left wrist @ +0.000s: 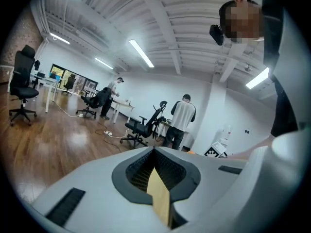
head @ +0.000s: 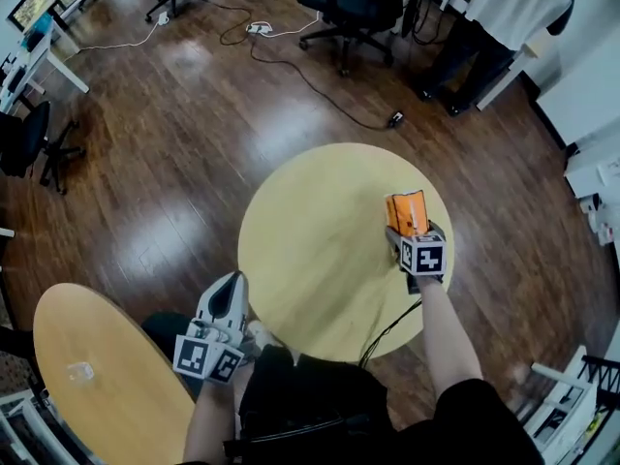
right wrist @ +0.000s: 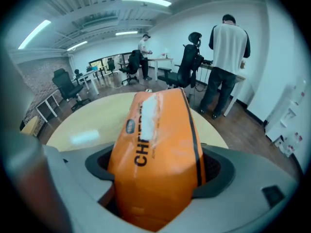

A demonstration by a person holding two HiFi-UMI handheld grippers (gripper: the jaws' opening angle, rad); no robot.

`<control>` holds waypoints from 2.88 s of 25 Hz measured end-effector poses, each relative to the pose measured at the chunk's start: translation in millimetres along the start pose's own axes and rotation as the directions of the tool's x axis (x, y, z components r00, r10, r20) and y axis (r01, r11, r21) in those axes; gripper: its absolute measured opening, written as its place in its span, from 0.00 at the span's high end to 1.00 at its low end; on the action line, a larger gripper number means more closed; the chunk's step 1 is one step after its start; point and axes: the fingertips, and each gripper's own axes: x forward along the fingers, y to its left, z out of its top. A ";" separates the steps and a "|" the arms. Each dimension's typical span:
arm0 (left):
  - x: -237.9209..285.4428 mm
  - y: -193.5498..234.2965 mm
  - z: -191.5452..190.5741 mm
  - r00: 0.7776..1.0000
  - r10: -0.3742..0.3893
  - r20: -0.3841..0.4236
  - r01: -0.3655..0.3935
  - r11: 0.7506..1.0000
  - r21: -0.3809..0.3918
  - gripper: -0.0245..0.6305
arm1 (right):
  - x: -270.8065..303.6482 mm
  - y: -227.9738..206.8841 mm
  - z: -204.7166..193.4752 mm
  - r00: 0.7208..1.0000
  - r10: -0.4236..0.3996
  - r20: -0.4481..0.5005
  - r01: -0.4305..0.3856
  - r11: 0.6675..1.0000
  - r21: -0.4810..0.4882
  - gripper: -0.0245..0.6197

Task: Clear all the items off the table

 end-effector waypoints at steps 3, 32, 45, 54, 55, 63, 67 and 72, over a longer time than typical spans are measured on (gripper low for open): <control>13.4 -13.5 -12.4 0.999 -0.035 -0.028 0.035 0.999 -0.015 0.97 | 13.6 -9.5 -17.2 0.998 0.030 -0.051 -0.029 0.999 0.020 0.27; -9.8 -23.2 -0.8 0.997 -0.079 0.008 0.079 0.997 -0.026 0.97 | -9.9 -9.8 4.5 0.994 0.044 0.102 -0.053 0.994 0.094 0.10; -74.8 16.8 74.7 0.982 -0.050 0.185 0.042 0.998 0.047 0.97 | -212.9 24.9 69.2 0.745 -0.115 0.658 -0.031 0.978 0.205 0.55; -102.0 0.6 88.4 0.961 -0.097 0.261 0.072 0.992 0.103 0.97 | -316.1 26.6 18.0 0.589 -0.269 0.762 0.169 0.963 0.209 0.96; -103.9 0.0 89.9 0.958 -0.100 0.269 0.073 0.992 0.106 0.97 | -319.5 28.2 12.9 0.579 -0.271 0.769 0.172 0.963 0.210 0.96; -99.9 -14.1 86.4 0.951 -0.152 0.269 0.115 0.982 0.146 0.98 | -345.0 26.5 5.8 0.499 -0.288 0.817 0.105 0.956 0.272 0.96; -96.3 -22.6 89.1 0.941 -0.178 0.287 0.142 0.980 0.142 0.97 | -351.6 18.5 7.8 0.483 -0.295 0.824 0.102 0.954 0.281 0.96; -96.9 -18.2 92.4 0.942 -0.156 0.298 0.119 0.983 0.140 0.97 | -346.3 16.8 17.1 0.484 -0.287 0.827 0.115 0.957 0.265 0.96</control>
